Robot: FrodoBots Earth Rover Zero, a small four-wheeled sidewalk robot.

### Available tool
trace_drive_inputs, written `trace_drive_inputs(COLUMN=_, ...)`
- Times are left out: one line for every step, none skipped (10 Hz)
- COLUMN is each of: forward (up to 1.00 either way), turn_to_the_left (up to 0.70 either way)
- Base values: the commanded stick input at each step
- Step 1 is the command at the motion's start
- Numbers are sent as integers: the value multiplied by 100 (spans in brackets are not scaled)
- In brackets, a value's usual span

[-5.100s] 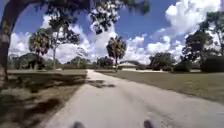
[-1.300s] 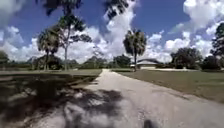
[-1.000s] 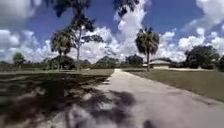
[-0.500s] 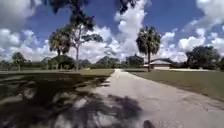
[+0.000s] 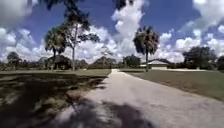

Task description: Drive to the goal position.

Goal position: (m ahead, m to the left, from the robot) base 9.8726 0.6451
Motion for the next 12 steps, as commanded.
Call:
trace_drive_inputs(forward=70, turn_to_the_left=0)
trace_drive_inputs(forward=70, turn_to_the_left=0)
trace_drive_inputs(forward=70, turn_to_the_left=0)
trace_drive_inputs(forward=70, turn_to_the_left=0)
trace_drive_inputs(forward=70, turn_to_the_left=0)
trace_drive_inputs(forward=70, turn_to_the_left=0)
trace_drive_inputs(forward=70, turn_to_the_left=0)
trace_drive_inputs(forward=70, turn_to_the_left=0)
trace_drive_inputs(forward=70, turn_to_the_left=0)
trace_drive_inputs(forward=70, turn_to_the_left=0)
trace_drive_inputs(forward=70, turn_to_the_left=0)
trace_drive_inputs(forward=70, turn_to_the_left=0)
